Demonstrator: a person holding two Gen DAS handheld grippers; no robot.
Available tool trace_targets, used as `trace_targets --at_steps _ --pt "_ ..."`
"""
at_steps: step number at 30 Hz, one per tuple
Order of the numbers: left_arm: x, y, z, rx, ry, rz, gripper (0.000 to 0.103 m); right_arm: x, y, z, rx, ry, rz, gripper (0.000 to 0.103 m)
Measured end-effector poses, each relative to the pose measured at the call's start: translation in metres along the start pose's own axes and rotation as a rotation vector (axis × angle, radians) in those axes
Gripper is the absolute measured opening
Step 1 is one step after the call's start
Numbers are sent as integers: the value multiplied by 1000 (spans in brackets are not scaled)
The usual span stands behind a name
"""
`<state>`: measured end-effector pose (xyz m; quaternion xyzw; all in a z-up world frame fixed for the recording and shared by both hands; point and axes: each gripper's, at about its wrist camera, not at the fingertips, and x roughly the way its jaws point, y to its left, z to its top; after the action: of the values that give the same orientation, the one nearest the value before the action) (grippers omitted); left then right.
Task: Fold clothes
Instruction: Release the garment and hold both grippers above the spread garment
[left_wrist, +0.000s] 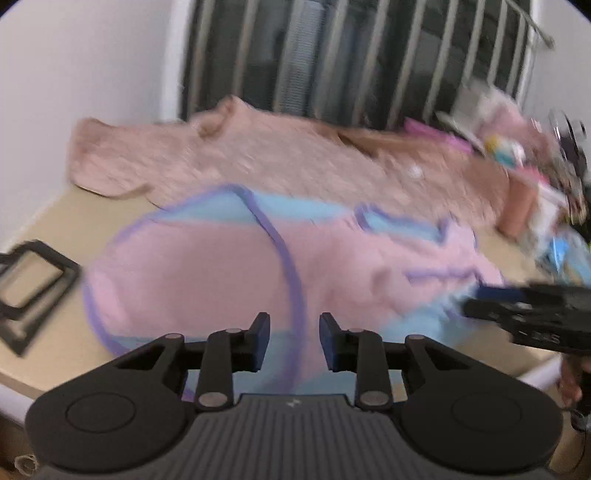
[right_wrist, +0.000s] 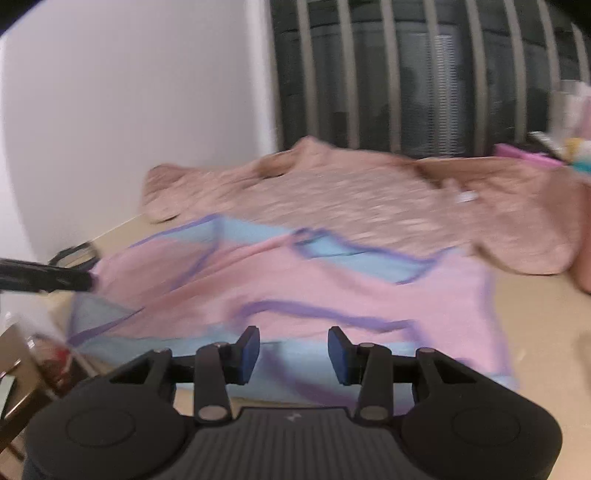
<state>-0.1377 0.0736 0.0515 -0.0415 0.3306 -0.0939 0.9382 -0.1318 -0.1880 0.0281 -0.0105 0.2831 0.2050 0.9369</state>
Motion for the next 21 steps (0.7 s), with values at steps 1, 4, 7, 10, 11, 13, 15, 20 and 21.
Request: trace_targets --at_steps 1,4,7,10,11,13,15,20,21 --pt "2 -4 -4 4 5 3 30 7 6 -2 -16 15 7 36" --pt "7 -11 -16 17 18 26 31 19 22 -9 -45 28 15 26" --pt "12 -9 -26 27 23 77 31 30 28 -13 -55 25 -12 12" --pt "12 -5 -26 19 14 76 24 25 24 -17 -15 29 -51 4" --pt "13 -3 -26 23 15 73 23 22 22 -19 6 31 -60 4" --pt "15 -3 -26 46 13 72 23 12 16 -25 51 25 -92 4" --pt "15 -3 -25 68 16 71 24 4 20 -30 55 19 -96 10" --pt "11 9 -25 34 22 77 26 -14 21 -9 32 -58 -36 37" --pt "10 12 -24 22 20 84 28 -6 17 -2 24 -52 -49 37"
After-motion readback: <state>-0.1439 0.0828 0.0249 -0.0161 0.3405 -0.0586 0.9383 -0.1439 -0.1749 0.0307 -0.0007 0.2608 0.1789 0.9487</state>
